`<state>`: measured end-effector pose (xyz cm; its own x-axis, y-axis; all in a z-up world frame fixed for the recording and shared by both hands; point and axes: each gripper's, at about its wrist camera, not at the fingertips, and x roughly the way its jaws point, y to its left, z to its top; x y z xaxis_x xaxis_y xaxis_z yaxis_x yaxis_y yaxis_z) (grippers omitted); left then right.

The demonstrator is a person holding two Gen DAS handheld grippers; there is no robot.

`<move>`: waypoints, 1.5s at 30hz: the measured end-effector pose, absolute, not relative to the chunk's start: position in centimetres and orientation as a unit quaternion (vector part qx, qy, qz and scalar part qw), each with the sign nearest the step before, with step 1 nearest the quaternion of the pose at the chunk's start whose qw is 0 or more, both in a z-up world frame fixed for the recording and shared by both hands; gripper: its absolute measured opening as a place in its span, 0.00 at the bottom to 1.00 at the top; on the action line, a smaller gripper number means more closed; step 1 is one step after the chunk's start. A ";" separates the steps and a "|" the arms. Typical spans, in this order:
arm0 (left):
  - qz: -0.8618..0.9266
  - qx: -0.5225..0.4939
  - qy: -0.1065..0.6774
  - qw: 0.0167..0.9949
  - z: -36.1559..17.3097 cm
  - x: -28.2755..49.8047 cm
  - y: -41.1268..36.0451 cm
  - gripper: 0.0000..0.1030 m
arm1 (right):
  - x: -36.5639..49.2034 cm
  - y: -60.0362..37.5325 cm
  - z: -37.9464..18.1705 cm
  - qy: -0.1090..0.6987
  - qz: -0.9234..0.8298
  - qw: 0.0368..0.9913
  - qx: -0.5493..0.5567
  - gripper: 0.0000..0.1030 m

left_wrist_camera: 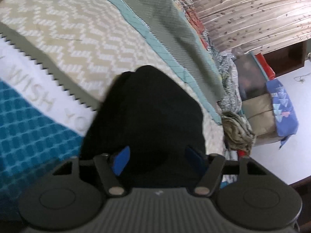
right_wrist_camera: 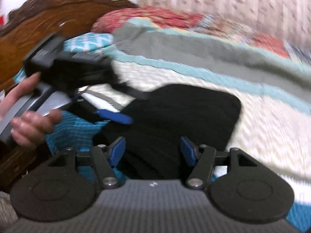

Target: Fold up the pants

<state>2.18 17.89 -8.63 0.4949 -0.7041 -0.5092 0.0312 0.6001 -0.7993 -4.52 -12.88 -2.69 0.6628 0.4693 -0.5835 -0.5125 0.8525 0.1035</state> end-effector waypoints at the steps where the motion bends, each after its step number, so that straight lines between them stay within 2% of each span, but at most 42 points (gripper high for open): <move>1: -0.231 -0.378 0.448 0.776 -8.9 2.0 17.9 0.54 | -4.2 -13.4 -3.3 0.325 0.263 0.908 -0.023 0.56; 4: -0.217 -0.376 0.454 0.778 -8.4 1.6 17.6 0.53 | -3.2 -13.7 -5.1 0.361 0.259 0.896 -0.001 0.54; 8: -0.176 -0.292 0.431 0.835 -4.4 0.0 16.5 0.71 | -4.4 -13.8 -3.4 0.336 0.260 0.905 0.005 0.56; 14: -0.090 -0.192 0.410 0.887 0.0 -1.4 15.2 0.72 | -5.6 -17.9 -2.1 0.341 0.230 0.905 0.108 0.63; 21: -0.060 -0.143 0.420 0.894 0.0 -2.5 14.2 0.72 | -6.2 -20.7 -2.8 0.375 0.189 0.885 0.200 0.63; 36: -0.040 -0.088 0.417 0.904 -0.4 -3.9 12.7 0.78 | -6.3 -20.9 -3.4 0.398 0.176 0.872 0.222 0.66; 45: -0.025 -0.062 0.408 0.911 -0.7 -4.3 12.9 0.90 | -6.7 -21.4 -3.4 0.392 0.169 0.873 0.235 0.72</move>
<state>-4.34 12.89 -0.73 0.6660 -0.0952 -0.7398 -0.0057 0.9911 -0.1327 -6.72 -21.37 -3.45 0.6359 0.4793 -0.6049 -0.1118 0.8328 0.5422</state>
